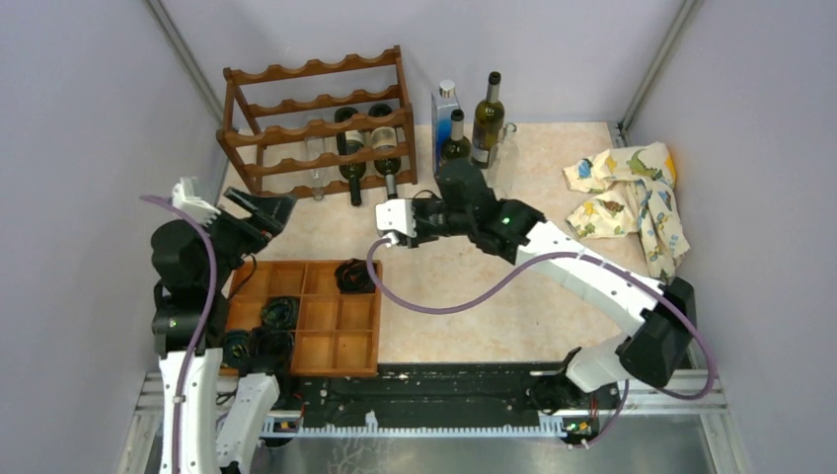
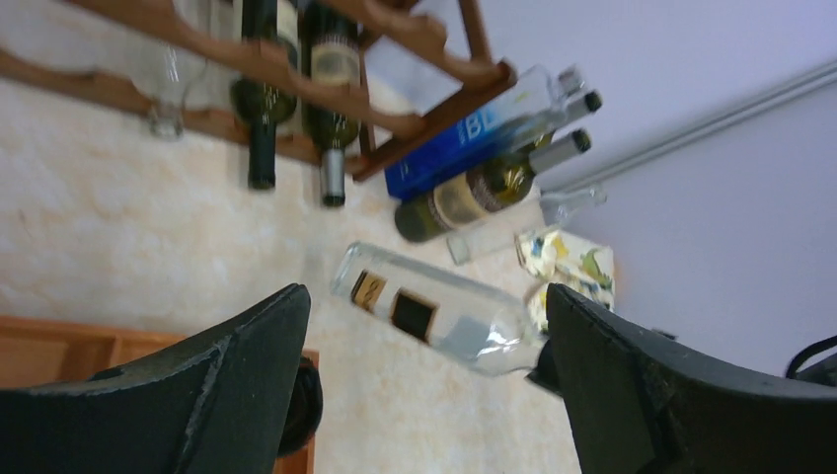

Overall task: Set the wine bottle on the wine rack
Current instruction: Pick up the wine bottle from the center of the board.

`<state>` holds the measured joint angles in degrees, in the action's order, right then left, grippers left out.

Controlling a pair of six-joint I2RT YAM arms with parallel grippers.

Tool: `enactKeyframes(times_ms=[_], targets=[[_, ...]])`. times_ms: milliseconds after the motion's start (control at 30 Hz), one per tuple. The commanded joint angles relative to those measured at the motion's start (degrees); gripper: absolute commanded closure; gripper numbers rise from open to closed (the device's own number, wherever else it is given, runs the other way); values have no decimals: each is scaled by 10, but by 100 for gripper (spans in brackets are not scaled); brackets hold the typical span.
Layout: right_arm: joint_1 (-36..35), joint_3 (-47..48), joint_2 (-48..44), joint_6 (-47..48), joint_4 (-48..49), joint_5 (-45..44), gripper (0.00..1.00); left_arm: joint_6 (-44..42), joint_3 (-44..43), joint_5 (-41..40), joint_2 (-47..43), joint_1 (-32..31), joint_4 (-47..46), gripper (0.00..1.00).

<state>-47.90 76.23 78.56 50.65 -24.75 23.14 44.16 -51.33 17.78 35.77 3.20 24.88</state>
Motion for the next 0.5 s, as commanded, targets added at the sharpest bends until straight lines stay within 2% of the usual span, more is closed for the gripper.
enactKeyframes(times_ms=[0,233,467], targets=[[-51,73,25,67,205,-14,100,-60,-77,-96,-16,-1,40,4],[-92,143,114,82,280,-25,100,-139,-157,-151,-25,-1,54,3],[-111,158,189,83,391,-22,100,-179,-178,-202,-41,-2,58,3]])
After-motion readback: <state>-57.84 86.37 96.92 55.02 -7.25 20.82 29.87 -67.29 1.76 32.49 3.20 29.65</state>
